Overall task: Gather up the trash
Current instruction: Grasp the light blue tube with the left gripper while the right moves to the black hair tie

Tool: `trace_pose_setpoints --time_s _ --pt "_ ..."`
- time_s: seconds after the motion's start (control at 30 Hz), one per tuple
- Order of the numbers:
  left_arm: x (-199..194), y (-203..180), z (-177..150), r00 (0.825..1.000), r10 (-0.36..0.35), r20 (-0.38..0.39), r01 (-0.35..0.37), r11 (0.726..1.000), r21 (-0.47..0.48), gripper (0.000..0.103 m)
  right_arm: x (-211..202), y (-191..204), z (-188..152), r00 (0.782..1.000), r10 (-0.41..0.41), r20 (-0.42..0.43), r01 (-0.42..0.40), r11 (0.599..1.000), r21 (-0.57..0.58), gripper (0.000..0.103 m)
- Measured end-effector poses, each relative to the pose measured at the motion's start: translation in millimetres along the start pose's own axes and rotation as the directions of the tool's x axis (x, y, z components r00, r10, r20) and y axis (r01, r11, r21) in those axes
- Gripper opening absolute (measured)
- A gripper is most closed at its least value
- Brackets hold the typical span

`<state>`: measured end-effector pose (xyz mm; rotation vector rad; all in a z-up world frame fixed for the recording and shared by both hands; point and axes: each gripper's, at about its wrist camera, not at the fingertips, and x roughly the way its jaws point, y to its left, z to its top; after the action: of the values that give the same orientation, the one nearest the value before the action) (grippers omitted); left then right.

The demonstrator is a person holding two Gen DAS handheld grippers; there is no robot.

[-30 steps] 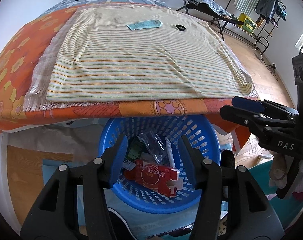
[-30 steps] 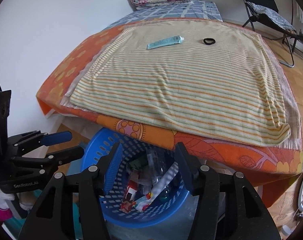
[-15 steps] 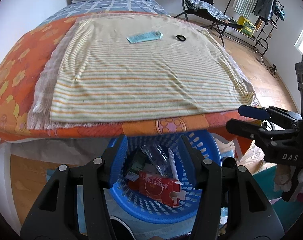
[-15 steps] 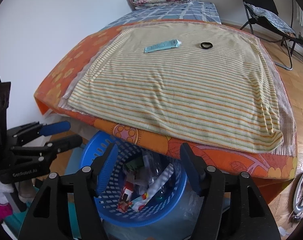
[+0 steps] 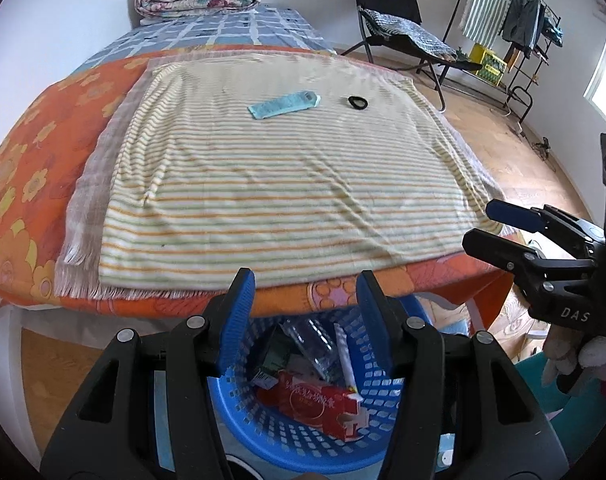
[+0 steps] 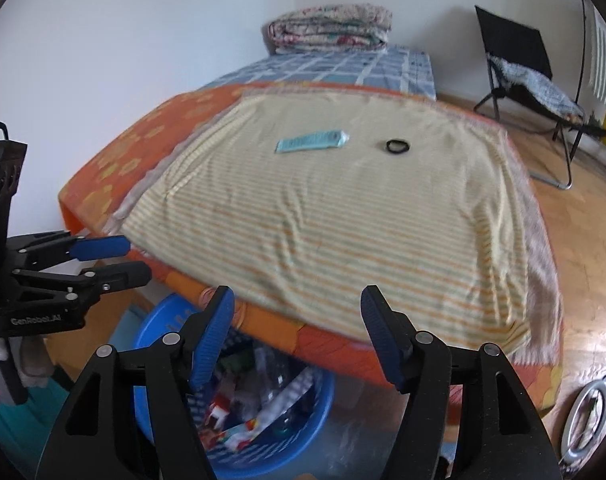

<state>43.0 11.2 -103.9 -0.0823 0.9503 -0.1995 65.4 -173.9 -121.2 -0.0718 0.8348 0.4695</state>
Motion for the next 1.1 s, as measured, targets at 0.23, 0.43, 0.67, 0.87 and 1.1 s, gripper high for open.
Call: trace_pose_setpoints --time_s 0.23,0.43,0.67,0.87,1.1 --pt "10.6 -2.5 25.5 1.000 -0.011 0.018 0.011 1.000 0.029 0.054 5.7 -26.8 20.0 0.999 -0.043 -0.013 0.043 0.999 0.032 0.065" --pt "24.3 -2.3 66.4 0.998 -0.050 0.025 0.048 0.997 0.062 0.054 16.1 -45.8 40.6 0.996 -0.088 -0.019 0.088 0.996 -0.023 0.065" --pt "62.6 14.6 126.8 0.994 -0.111 0.005 0.111 0.994 0.013 0.054 35.7 -64.7 64.3 0.996 -0.085 -0.038 0.084 0.995 -0.045 0.065" --pt "114.5 19.3 170.6 0.982 -0.186 -0.043 0.186 0.983 -0.007 0.054 52.8 -88.8 91.6 0.998 -0.034 -0.053 0.036 0.999 0.041 0.065" --pt "165.4 10.4 201.7 0.990 -0.093 -0.102 0.106 0.986 0.129 0.054 74.6 -130.4 117.7 0.997 0.042 -0.063 -0.025 0.968 0.249 0.065"
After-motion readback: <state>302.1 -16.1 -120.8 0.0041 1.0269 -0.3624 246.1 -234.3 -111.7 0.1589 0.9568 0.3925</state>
